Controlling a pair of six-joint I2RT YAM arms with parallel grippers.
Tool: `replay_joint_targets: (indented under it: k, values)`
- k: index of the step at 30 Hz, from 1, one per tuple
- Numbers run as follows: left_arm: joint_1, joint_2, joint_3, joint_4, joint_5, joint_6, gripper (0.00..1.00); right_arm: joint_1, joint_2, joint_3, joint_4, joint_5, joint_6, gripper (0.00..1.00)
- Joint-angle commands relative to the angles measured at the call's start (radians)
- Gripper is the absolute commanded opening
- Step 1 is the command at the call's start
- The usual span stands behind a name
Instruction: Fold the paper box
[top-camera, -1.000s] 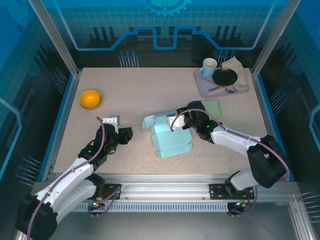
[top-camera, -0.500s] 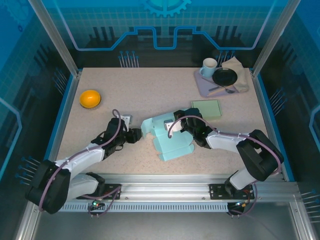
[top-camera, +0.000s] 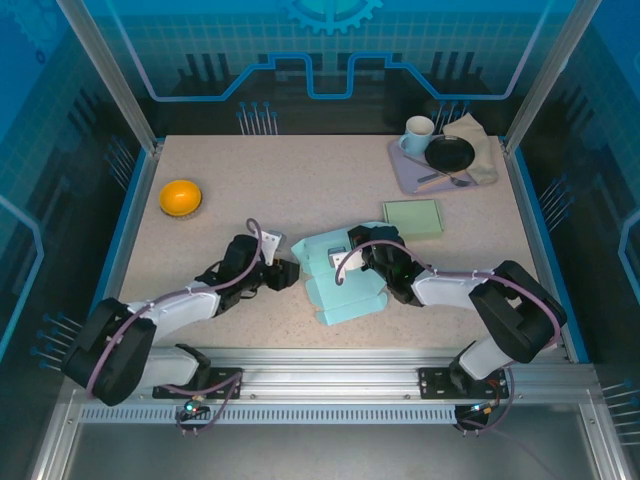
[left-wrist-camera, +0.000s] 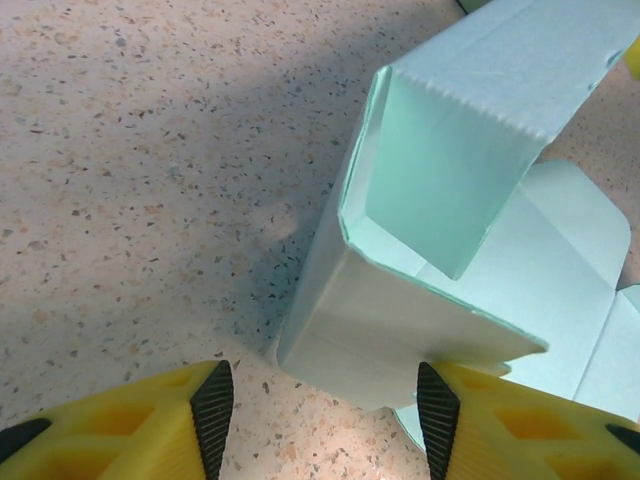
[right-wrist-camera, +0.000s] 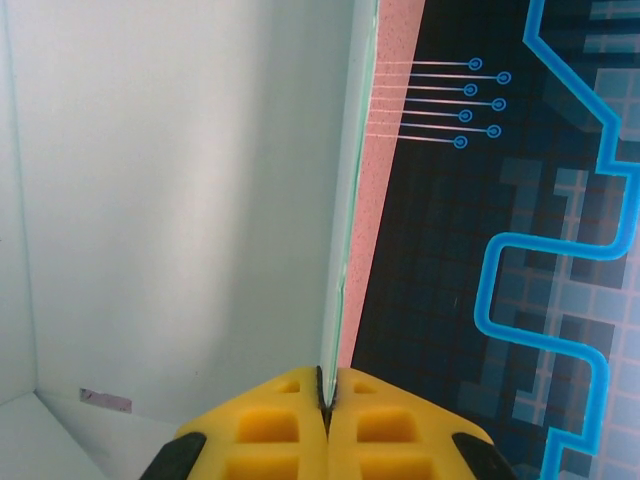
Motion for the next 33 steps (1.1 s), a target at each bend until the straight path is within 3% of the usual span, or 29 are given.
replay_joint_targets:
  k: [1,14,30,33]
  values:
    - [-0.02,0.039,0.057,0.028,0.028,0.043,0.57,0.026,-0.005,-0.02,0.009,0.018,-0.004,0.0]
    - [-0.047,0.164,0.141,0.073,0.005,0.044,0.57,0.036,-0.039,-0.014,-0.039,0.023,0.016,0.0]
    - [-0.105,0.264,0.166,0.14,-0.167,0.089,0.48,0.076,-0.002,-0.071,0.012,0.095,0.028,0.0]
    - [-0.107,0.287,0.185,0.139,-0.184,0.107,0.52,0.079,-0.009,-0.073,0.002,0.093,0.029,0.0]
